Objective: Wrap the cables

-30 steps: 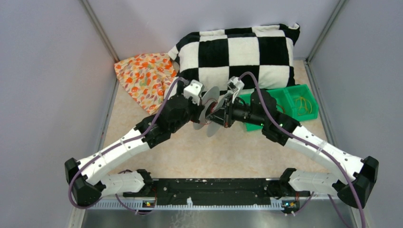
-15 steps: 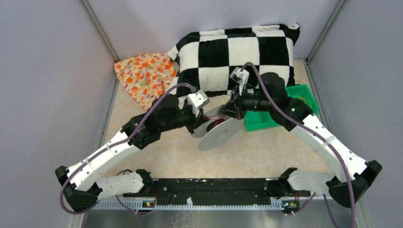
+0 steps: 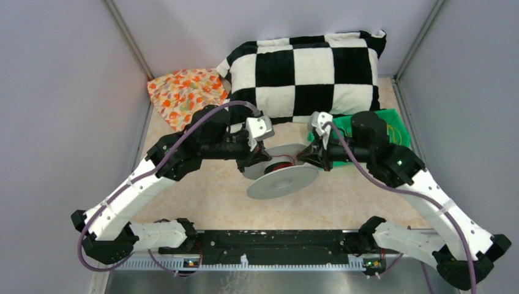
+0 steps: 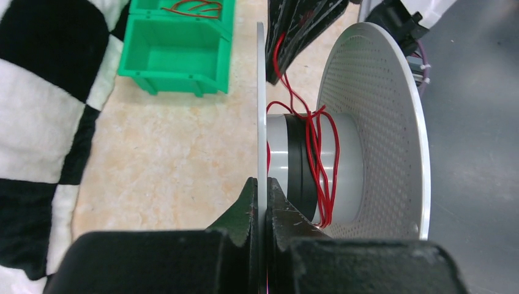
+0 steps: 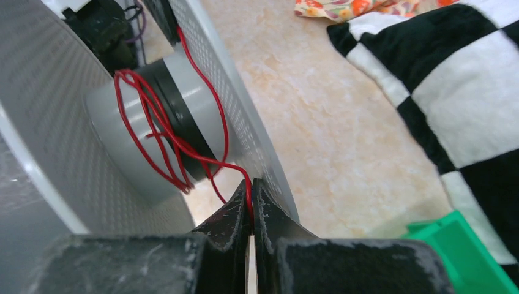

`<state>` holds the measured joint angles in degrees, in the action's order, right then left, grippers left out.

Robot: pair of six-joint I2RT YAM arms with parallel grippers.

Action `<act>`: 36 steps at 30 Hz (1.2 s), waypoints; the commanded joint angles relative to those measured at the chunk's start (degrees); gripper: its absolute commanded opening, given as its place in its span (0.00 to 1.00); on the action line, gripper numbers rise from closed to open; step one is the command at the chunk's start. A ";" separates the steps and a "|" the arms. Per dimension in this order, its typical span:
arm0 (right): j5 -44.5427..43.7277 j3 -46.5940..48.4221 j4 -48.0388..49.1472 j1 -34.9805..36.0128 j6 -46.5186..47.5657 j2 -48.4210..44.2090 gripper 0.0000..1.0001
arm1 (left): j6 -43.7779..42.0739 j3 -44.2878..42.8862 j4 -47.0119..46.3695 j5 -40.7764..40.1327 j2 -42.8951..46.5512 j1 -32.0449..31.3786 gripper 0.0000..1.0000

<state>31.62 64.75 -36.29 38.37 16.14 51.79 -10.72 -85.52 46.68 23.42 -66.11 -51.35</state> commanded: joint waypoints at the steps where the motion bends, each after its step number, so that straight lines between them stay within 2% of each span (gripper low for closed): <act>1: -3.85 -3.03 4.76 -0.42 8.77 -5.05 0.00 | 0.28 -3.18 1.01 7.70 -1.21 -0.16 0.00; 5: 0.88 -4.67 4.58 -0.38 10.27 -6.87 0.00 | 3.64 -3.50 0.27 5.31 -3.74 -0.15 0.00; 9: 5.10 -7.60 7.64 -0.45 8.19 -8.65 0.00 | 6.15 -3.28 -1.80 6.91 -5.32 -0.15 0.00; 14: 10.66 -10.40 10.03 -0.39 5.40 -9.27 0.00 | 7.31 -1.19 -8.31 7.94 -1.73 -0.15 0.00; 23: 14.26 -10.88 9.34 -0.45 2.13 -8.21 0.00 | 9.54 1.65 -14.86 7.16 2.67 -0.07 0.00; 29: 15.02 -12.45 11.69 -0.41 -0.69 -8.67 0.19 | 11.34 2.89 -15.31 6.62 3.39 0.18 0.00; 31: 13.01 -13.27 12.73 -0.45 -1.39 -10.30 0.32 | 12.03 3.05 -15.17 6.53 3.63 0.33 0.00; 32: 12.24 -13.59 13.08 -0.45 -1.52 -11.16 0.35 | 11.97 2.95 -14.96 6.47 3.70 0.41 0.00; 36: 10.78 -14.21 13.07 -0.46 -1.88 -12.95 0.39 | 11.86 2.46 -14.35 6.68 3.47 0.79 0.00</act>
<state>44.25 50.61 -28.29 37.93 13.72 40.69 -3.18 -81.82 41.87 30.09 -63.61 -51.03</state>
